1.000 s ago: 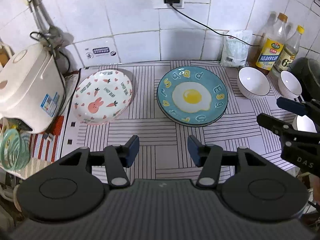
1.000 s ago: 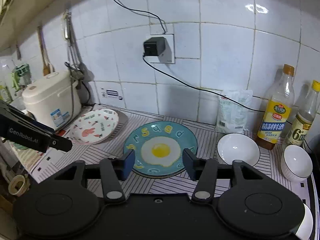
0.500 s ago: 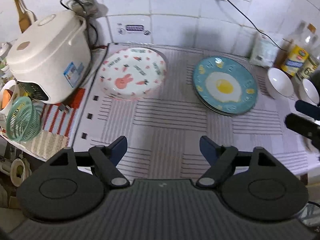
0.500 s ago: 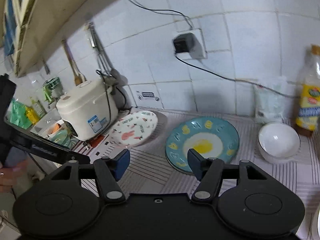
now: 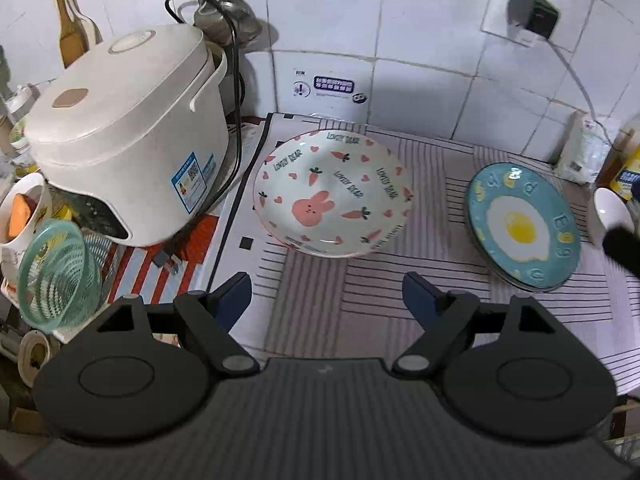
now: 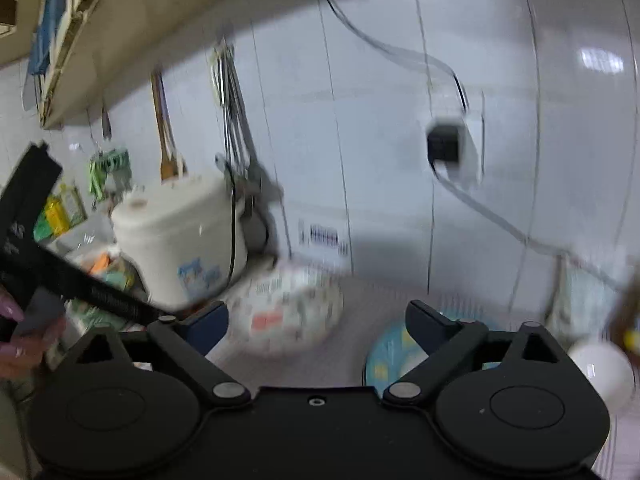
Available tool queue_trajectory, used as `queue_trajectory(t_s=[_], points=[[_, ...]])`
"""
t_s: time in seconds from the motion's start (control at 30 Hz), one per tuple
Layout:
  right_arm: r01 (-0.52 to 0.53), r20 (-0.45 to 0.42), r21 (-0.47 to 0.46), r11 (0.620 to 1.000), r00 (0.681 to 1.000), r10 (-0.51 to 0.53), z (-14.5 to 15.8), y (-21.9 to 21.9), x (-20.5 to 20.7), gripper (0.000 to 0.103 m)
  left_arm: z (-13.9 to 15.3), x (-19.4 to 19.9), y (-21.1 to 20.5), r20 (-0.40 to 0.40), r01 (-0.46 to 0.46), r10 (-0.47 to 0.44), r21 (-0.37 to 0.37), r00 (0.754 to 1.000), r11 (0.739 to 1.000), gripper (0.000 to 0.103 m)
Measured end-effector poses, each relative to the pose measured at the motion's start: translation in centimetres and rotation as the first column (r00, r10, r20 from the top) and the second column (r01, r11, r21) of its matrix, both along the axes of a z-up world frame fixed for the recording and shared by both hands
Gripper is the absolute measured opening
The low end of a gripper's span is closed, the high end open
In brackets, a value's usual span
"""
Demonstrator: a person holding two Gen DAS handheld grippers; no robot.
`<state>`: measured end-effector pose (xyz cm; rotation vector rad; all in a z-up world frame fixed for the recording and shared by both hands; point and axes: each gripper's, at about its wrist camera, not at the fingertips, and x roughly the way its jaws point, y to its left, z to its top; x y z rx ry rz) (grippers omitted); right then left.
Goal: Organize plates and bowls
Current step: 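Move both grippers toward the pink bunny plate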
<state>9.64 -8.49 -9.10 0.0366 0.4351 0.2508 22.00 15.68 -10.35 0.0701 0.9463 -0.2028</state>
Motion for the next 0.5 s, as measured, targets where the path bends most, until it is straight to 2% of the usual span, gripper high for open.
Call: queue_trajectory(t_s=[0.1,0.23,0.4,0.5], points=[[0.009,0.03,-0.03,1.0,1.0,-0.008,-0.6,1.3,2.5,0.099,-1.4,2.4,1.3,-0.024,-0.017,0.016,-0.008,1.0,1.0,0.082],[0.01,-0.004,-0.039,0.999,1.0,-0.01,-1.9,2.6,6.0,0.098,-3.5,5.5,2.4,-0.028,-0.035,0.035,-0.018,0.999,0.999,0.082],[0.024,-0.147,0.053,0.998,0.989,-0.015,-4.8,3.4,10.3,0.098,-6.8,8.8,3.1,-0.066,-0.056,0.054,-0.021,0.996,0.998,0.082],[0.029,-0.194,0.081,0.996,0.981,-0.013,-6.8,4.0,12.2,0.096,-8.8,10.1,3.5,-0.107,-0.073,0.068,-0.045,0.992,0.996,0.082]])
